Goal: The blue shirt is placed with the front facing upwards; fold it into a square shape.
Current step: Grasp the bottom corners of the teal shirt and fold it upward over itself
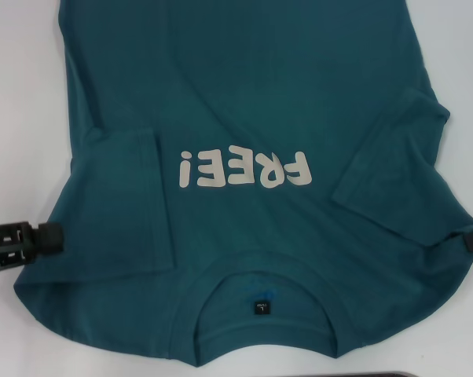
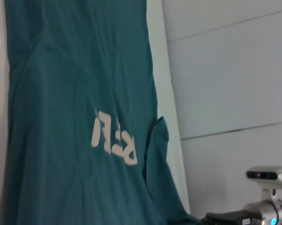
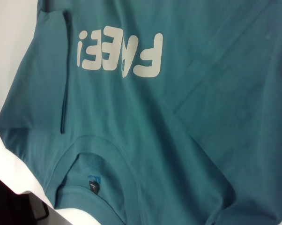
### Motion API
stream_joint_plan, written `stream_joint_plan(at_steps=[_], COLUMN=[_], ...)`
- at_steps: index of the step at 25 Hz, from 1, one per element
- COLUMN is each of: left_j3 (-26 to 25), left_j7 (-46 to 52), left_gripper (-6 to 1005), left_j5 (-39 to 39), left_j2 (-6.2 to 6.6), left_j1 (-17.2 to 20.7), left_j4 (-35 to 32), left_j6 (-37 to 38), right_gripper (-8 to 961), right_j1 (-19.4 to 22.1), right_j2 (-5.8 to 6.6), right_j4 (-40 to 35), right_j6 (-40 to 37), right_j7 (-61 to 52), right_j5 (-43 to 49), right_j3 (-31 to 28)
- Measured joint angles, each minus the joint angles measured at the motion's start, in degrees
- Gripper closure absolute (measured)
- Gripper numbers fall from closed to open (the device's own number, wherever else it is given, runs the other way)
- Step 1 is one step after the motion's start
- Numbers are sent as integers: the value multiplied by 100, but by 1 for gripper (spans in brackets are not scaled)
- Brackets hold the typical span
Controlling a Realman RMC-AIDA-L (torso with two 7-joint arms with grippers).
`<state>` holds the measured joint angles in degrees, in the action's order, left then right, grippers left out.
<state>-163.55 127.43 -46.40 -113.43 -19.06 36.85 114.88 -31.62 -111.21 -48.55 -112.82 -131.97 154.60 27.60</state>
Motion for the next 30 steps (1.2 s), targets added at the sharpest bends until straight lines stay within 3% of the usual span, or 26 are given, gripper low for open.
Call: stream_joint_plan(at_steps=[5,20,25,30], left_j3=[-73,-108,-101,-71], left_j7=[-28,-1207,-934,-505], left_gripper=[555,192,162,170], left_j5=[-264,-571,-645,-623], left_j2=[-8,-117,16,177], left_j1=[5,41,-5,192], left_j4=[-102,-485,-578,-352], left_j6=[39,-8,62,-125], right_gripper=[920,919,919,919], right_j1=[-2,-40,-66,-73], right_j2=[1,-23,-35,-39], right_j4=[6,3,3,3], right_j6=[6,6,6,5], right_j7=[18,-16,-19,-22], right_j5=[0,0,0,0], right_j3=[3,19,29,44])
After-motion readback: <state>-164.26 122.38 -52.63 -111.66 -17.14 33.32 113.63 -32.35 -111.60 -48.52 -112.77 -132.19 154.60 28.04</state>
